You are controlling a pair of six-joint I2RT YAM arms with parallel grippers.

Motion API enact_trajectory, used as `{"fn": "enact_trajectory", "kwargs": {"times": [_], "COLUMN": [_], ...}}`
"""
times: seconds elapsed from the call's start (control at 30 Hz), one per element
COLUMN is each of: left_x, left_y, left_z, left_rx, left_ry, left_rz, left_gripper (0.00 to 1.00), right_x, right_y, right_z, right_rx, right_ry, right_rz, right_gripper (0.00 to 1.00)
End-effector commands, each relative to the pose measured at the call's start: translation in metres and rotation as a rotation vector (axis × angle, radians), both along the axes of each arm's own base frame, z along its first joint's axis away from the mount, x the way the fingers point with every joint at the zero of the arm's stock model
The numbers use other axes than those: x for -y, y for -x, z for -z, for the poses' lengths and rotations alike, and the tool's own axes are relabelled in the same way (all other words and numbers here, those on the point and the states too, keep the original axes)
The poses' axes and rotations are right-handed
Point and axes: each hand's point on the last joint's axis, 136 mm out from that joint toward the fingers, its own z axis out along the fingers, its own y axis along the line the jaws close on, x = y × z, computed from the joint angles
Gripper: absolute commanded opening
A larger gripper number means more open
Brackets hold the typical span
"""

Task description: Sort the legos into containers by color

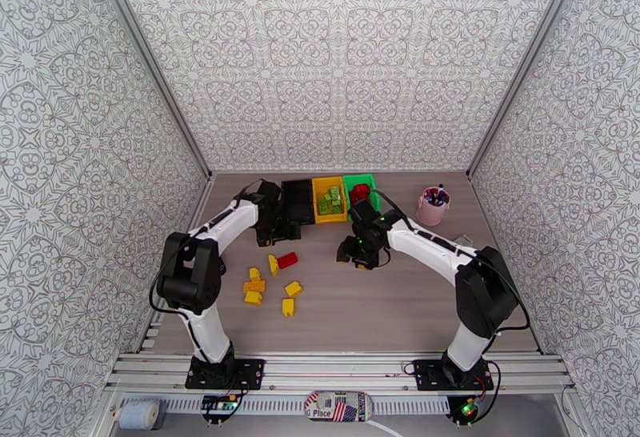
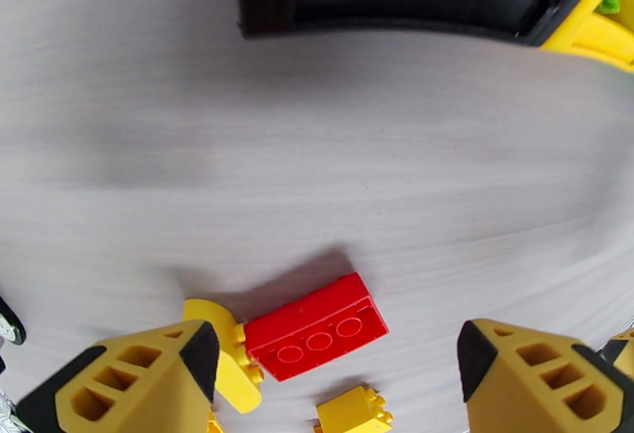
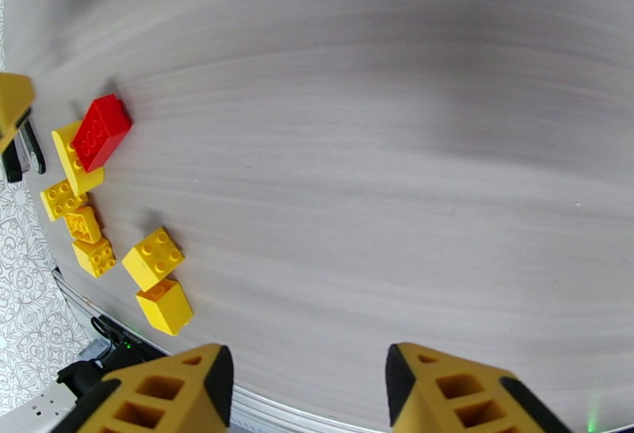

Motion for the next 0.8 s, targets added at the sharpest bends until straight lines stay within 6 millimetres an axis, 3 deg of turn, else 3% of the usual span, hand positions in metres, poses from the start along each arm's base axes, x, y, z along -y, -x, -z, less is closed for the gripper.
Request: {"fn": "enact_trajectory", "kwargs": {"times": [0.0, 0.27, 0.5, 0.77], "left_x": [0.007, 0.015, 0.018, 0.024], "left_y": [0.002, 0.016, 0.046, 0.070], "left_z": [0.013, 0.029, 0.048, 0.053], "left_rx": [-0.024, -0.071, -0.157, -0.170], "left_ry": [0.001, 0.002, -0.005, -0.096], "left_rz": [0.052, 0.104, 0.129, 0.172], "left_gripper": [0.85, 0.85, 0.85, 0.82], "right_x": [-0.009, -0.011, -0.014, -0.010], "right_y": [-0.001, 0.007, 0.008, 0.015], "right_z": [-0.006, -0.001, -0.001, 0.004], "right_rx": [0.005, -0.002, 0.004, 0.000], "right_ry": [-0.013, -0.014, -0.021, -0.023], "right_rz": [0.011, 0.020, 0.022, 0.029], "right_gripper": [0.56, 0.56, 0.56, 0.56]}}
